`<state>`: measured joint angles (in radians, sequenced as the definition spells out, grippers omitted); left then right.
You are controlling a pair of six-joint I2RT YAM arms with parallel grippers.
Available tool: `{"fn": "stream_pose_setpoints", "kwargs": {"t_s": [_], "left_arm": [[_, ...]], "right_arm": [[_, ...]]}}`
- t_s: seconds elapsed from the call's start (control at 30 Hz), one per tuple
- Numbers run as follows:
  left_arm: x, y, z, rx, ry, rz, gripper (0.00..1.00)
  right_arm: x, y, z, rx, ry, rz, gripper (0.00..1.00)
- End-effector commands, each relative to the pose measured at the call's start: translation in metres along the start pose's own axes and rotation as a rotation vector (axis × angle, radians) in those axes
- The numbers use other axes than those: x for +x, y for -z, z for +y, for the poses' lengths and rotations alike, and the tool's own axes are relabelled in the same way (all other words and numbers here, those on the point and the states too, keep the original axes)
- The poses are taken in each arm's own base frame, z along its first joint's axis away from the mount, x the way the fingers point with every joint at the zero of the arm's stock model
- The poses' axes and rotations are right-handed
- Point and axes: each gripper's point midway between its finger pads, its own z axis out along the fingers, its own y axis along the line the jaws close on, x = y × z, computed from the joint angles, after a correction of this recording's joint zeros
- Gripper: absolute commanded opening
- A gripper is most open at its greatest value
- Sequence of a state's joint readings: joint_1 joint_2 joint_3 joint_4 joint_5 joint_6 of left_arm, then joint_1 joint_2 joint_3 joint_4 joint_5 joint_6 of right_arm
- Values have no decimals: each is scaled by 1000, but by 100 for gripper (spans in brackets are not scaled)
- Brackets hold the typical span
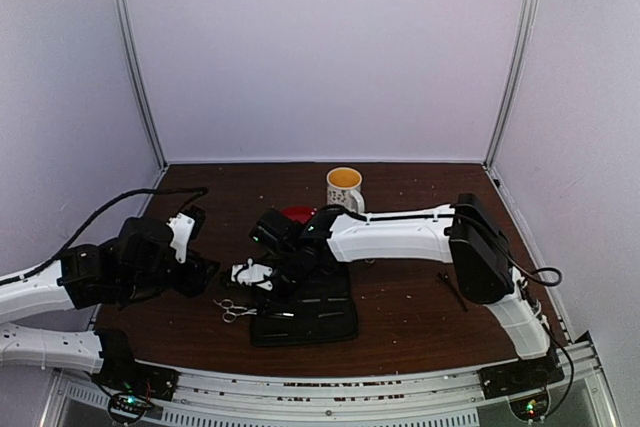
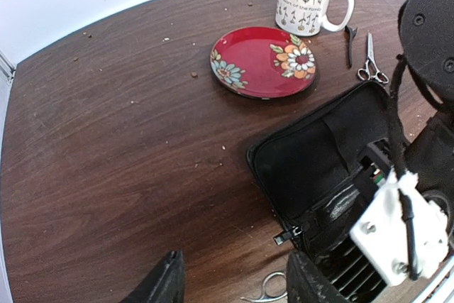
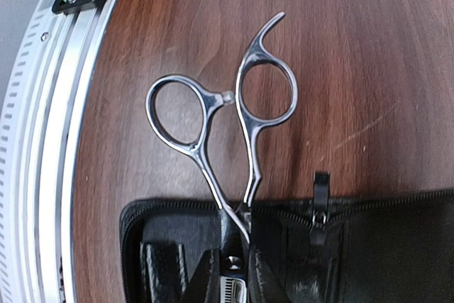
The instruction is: Sort the hair-cutting tools
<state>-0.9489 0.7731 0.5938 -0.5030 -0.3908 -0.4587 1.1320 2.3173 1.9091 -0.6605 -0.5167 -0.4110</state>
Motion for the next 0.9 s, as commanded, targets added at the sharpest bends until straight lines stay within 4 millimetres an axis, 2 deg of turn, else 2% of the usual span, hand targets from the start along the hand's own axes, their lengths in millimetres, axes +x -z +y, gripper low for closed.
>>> {"fn": "stream_pose_setpoints", "kwargs": {"t_s": [0.0, 0.1, 0.27, 0.3, 0.4, 0.53, 0.63, 0.7, 0.77, 0.87], "left_arm": [[-17, 5, -1, 7, 29, -57, 50], [-17, 5, -2, 10, 27, -54, 50], [-14, 4, -2, 10, 18, -47, 50], [-14, 5, -3, 15, 16, -46, 50], [-12, 5, -4, 25, 12, -32, 50], [-5, 3, -11, 60, -15, -5, 49], [0, -2, -22, 111, -49, 28, 51], [6, -6, -39, 193, -93, 72, 56], [14, -12, -55, 266, -125, 124, 61], [34, -24, -78, 367, -181, 230, 62]], "right_arm": [[-21, -8, 1, -10, 2, -51, 0], [-19, -11, 0, -12, -2, -44, 0], [-12, -6, 1, 0, 6, -12, 25], [-12, -1, 2, 0, 11, -6, 30], [-16, 27, 6, 3, 21, -26, 37], [-13, 72, 13, 11, 29, -56, 41], [7, 105, 22, 18, 30, -51, 43], [30, 118, 26, 31, 25, -36, 44], [66, 120, 29, 55, 10, 7, 45], [110, 122, 42, 74, 45, 71, 45]]}}
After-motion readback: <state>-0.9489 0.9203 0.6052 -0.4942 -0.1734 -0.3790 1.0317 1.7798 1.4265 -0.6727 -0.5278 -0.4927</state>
